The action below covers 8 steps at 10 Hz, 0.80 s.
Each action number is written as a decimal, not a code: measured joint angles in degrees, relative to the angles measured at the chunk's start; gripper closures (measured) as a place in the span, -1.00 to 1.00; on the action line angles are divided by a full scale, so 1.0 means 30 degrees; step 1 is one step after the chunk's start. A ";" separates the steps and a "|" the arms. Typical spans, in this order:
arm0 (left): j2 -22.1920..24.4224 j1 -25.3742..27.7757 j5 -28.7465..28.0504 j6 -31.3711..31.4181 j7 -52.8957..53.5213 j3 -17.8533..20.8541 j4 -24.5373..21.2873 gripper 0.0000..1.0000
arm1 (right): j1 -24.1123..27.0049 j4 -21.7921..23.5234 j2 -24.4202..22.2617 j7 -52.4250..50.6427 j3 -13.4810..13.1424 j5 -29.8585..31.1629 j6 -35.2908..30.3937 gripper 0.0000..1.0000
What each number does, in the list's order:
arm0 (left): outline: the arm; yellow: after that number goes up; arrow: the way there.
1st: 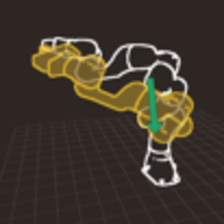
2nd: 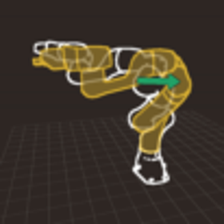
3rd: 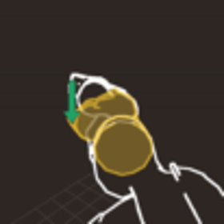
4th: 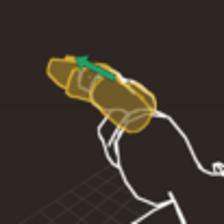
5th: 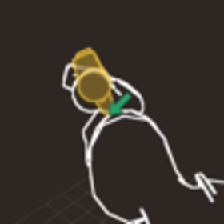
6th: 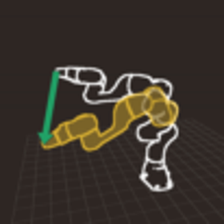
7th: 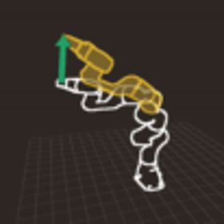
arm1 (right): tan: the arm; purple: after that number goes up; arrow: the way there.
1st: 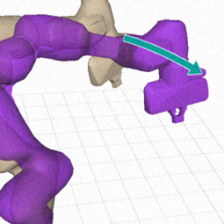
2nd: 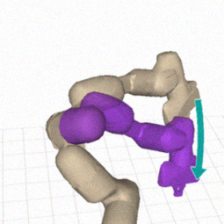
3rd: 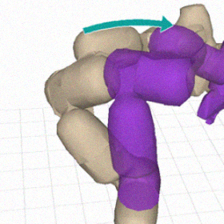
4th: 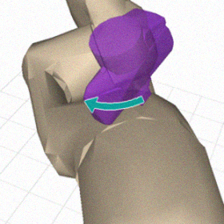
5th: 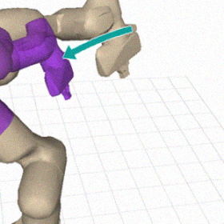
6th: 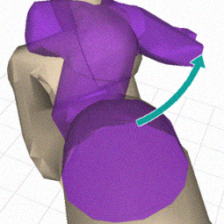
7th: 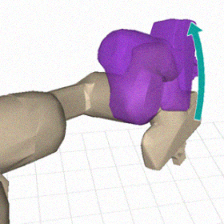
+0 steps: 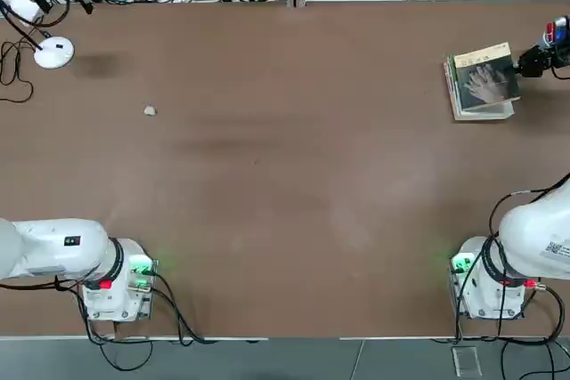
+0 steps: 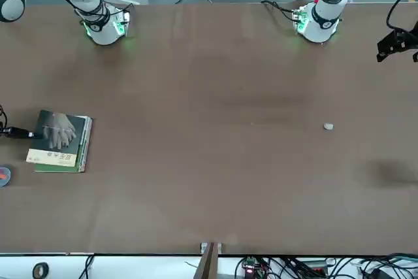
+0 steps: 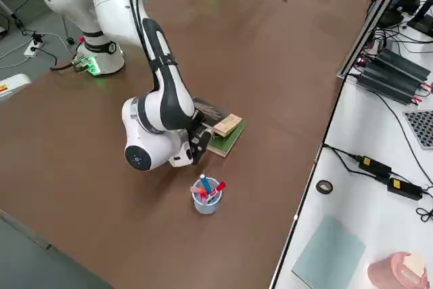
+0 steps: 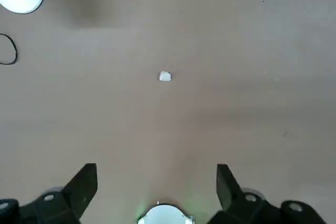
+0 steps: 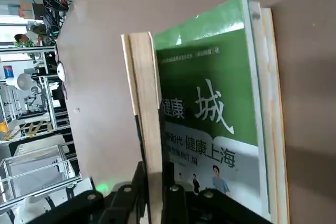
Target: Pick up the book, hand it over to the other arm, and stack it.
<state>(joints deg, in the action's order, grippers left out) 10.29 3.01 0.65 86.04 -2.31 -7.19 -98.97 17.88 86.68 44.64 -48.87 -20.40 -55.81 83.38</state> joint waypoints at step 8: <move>0.0000 0.0000 0.0000 0.0011 0.0001 0.0000 0.0000 -1.00 | -0.0006 -0.0043 0.0010 0.0231 0.0022 0.0435 0.0075 0.69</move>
<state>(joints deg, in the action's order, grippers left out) 10.29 3.01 0.65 86.08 -2.31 -7.19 -98.97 17.87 86.55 44.67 -48.18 -20.33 -54.51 83.61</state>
